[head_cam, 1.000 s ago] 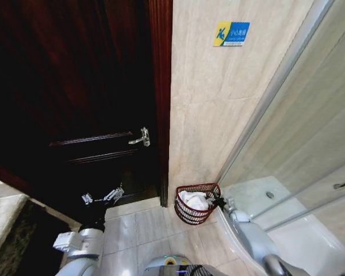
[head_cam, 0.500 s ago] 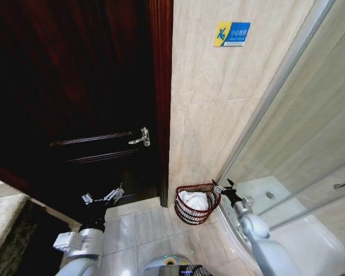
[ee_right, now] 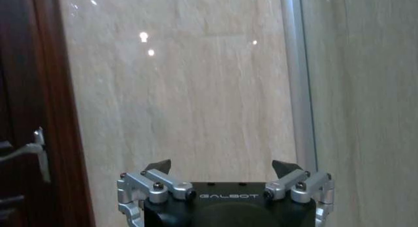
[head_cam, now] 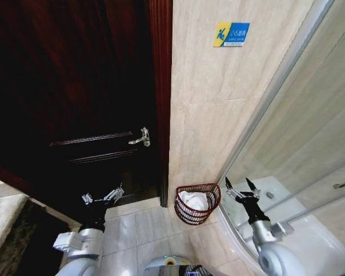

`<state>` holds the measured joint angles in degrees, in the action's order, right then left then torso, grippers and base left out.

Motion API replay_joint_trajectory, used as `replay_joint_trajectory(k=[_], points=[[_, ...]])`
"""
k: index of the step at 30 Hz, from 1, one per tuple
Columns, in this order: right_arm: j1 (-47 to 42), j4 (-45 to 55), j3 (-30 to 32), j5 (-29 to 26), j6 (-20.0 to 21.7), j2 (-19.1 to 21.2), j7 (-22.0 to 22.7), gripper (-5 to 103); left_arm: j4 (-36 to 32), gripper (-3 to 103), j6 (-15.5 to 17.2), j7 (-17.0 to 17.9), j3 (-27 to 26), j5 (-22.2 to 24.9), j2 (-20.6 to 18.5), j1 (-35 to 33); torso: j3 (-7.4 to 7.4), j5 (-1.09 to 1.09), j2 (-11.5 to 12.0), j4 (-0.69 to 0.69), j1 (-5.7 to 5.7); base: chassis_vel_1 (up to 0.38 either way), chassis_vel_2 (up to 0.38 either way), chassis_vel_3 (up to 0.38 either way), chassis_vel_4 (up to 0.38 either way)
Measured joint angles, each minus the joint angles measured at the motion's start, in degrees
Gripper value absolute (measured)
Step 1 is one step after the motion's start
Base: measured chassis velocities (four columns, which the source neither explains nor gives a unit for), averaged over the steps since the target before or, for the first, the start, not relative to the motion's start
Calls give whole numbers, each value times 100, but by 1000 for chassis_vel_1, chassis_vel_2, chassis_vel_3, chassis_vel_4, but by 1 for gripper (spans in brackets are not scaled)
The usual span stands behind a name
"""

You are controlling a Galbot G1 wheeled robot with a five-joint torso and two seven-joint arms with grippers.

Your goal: Discard the used towel into the hamper.

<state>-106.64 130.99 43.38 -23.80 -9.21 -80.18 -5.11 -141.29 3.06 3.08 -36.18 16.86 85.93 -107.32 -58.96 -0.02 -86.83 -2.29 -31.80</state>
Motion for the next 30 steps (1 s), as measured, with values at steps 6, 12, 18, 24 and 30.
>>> replay_joint_trajectory(k=[6, 12, 18, 24, 30], points=[[82, -137, -34, 227, -448, -142, 134, 100, 0, 100, 0, 0, 0, 0, 0, 0, -1, 3, 1, -1, -1, 0, 0, 0, 0], [232, -140, -11, 188, -519, -97, 253, 100, 0, 100, 0, 0, 0, 0, 1, 0, -1, 2, 1, -1, -1, 0, 0, 0, 0], [302, -92, -25, 179, -589, -71, 297, 100, 0, 100, 0, 0, 0, 0, 0, 0, -1, 2, 2, -1, -2, 0, 0, 0, 0], [328, -145, -38, 197, -645, -63, 297, 100, 0, 100, 0, 0, 0, 0, 0, 1, -2, 2, 2, 0, -5, 79, -74, -66, 86], [338, -241, -48, 204, -684, -59, 292, 100, 0, 100, 0, 0, 0, 0, 0, 0, -1, 4, 2, -1, -1, 180, -180, -184, 202]])
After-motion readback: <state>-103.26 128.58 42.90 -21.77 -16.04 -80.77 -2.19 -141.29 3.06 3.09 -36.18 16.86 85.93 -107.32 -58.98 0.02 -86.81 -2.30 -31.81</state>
